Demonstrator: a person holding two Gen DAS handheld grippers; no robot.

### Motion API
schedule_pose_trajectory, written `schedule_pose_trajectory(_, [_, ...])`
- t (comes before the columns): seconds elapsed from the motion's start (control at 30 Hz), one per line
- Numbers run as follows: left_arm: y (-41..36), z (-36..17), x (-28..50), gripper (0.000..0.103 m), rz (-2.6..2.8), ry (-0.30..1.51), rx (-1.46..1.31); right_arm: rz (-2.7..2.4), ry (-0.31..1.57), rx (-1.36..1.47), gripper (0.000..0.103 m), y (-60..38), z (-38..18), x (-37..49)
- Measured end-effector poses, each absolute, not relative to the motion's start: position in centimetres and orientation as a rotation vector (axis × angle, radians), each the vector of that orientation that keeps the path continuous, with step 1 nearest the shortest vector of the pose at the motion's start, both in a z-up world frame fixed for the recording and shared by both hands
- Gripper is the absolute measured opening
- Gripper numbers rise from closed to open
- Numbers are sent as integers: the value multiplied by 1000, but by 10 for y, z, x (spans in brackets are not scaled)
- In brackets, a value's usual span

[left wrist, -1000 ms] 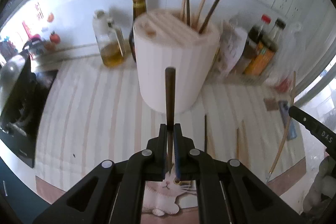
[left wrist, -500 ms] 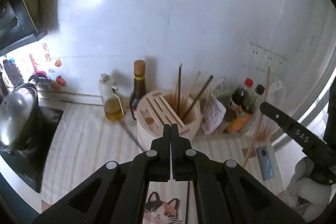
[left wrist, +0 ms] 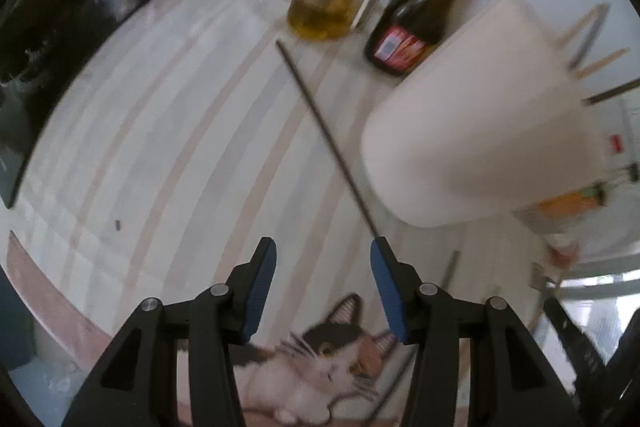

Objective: Organize utensils

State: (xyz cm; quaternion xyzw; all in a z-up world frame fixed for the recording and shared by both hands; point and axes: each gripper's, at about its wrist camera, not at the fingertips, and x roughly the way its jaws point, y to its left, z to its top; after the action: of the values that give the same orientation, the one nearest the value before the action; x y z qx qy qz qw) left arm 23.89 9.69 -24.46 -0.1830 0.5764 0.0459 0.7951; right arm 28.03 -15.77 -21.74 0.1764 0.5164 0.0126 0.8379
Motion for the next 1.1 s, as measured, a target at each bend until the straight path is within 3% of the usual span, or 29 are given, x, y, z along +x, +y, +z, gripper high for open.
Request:
schedule_pose_trajectory(0.2, [62, -279, 257, 46, 77, 1270, -330, -94, 1196, 362, 6, -171, -273, 278])
schedule_pose_trajectory(0.5, [13, -313, 272, 45, 138, 1253, -130, -172, 1231, 316, 6, -181, -296, 278])
schedule_pose_trajectory(0.53, [13, -316, 270, 42, 146, 1247, -115, -177, 1232, 309, 6, -181, -298, 278])
schedule_pose_trajectory(0.57, [14, -318, 269, 26, 154, 1247, -94, -179, 1234, 302, 6, -181, -299, 277])
schedule_pose_trajectory(0.6, [14, -320, 267, 22, 156, 1240, -66, -180, 1236, 299, 6, -181, -300, 278])
schedule_pose_trajectory(0.63, [14, -320, 265, 11, 154, 1232, -41, -179, 1240, 289, 6, -180, -301, 277])
schedule_pose_trajectory(1.1, [63, -319, 196, 3, 81, 1311, 30, -120, 1287, 260, 6, -166, -315, 278])
